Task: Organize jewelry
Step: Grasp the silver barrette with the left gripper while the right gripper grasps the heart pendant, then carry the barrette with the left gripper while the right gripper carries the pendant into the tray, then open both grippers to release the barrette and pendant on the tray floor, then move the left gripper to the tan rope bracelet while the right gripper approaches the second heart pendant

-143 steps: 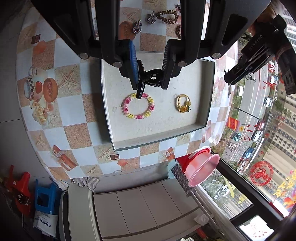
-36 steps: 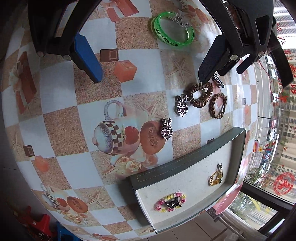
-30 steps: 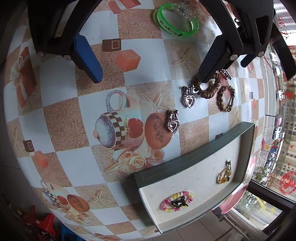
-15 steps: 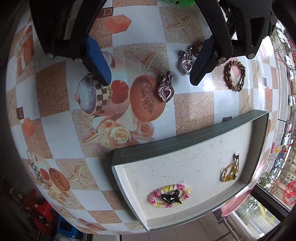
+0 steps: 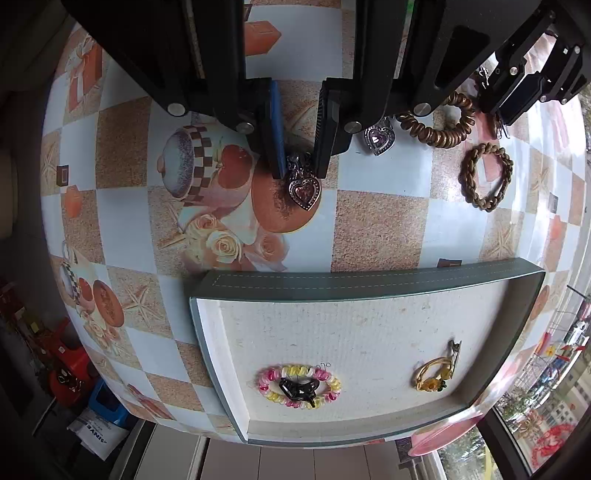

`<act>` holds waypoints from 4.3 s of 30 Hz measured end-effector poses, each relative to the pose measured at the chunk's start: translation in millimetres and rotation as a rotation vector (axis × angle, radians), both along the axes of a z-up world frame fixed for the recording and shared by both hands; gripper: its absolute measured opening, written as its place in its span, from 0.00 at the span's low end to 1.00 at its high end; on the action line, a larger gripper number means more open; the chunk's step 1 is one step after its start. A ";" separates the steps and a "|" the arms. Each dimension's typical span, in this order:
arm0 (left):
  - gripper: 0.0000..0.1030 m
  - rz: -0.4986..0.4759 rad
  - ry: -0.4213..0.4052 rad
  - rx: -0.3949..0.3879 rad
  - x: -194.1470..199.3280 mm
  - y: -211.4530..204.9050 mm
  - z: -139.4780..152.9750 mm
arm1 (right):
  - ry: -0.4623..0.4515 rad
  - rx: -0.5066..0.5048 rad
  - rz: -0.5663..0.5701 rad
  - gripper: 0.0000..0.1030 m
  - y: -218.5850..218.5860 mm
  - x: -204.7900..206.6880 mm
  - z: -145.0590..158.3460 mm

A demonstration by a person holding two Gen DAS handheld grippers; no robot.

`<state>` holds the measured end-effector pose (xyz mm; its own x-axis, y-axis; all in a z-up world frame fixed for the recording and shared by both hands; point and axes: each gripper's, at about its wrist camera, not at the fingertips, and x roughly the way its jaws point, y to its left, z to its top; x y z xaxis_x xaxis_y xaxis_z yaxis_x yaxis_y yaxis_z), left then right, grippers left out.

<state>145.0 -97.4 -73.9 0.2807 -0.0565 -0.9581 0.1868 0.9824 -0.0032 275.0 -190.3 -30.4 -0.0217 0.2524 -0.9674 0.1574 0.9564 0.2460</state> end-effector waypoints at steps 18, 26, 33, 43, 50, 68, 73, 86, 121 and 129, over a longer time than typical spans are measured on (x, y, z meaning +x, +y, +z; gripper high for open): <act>0.30 0.013 -0.053 -0.158 19.2 61.2 47.9 | -0.017 0.262 -0.186 0.16 -60.8 -23.2 21.1; 0.30 0.007 -0.100 -0.192 41.2 63.5 78.2 | -0.067 0.300 -0.210 0.16 -70.3 2.1 44.3; 0.30 0.027 -0.143 -0.232 77.9 66.4 101.3 | -0.126 0.315 -0.224 0.16 -86.4 36.9 58.8; 0.30 0.022 -0.172 -0.218 135.4 50.3 96.9 | -0.153 0.336 -0.198 0.16 -81.8 88.8 47.2; 0.30 0.003 -0.125 -0.172 157.7 32.1 63.0 | -0.095 0.331 -0.149 0.16 -57.8 104.5 8.4; 0.30 0.027 -0.094 -0.040 199.7 14.3 4.9 | -0.084 0.224 -0.103 0.16 -53.6 123.8 -49.1; 0.30 0.000 -0.126 0.019 201.2 6.2 3.7 | -0.095 0.209 -0.086 0.16 -52.2 130.6 -50.5; 0.31 -0.018 -0.143 0.064 198.3 2.0 10.4 | -0.085 0.268 -0.115 0.47 -53.7 129.2 -43.6; 1.00 0.027 -0.215 -0.045 136.3 46.4 76.7 | -0.199 0.417 -0.327 1.00 -80.5 77.5 53.0; 1.00 0.003 -0.228 0.013 94.0 62.6 78.0 | -0.247 0.394 -0.296 1.00 -74.8 47.9 86.7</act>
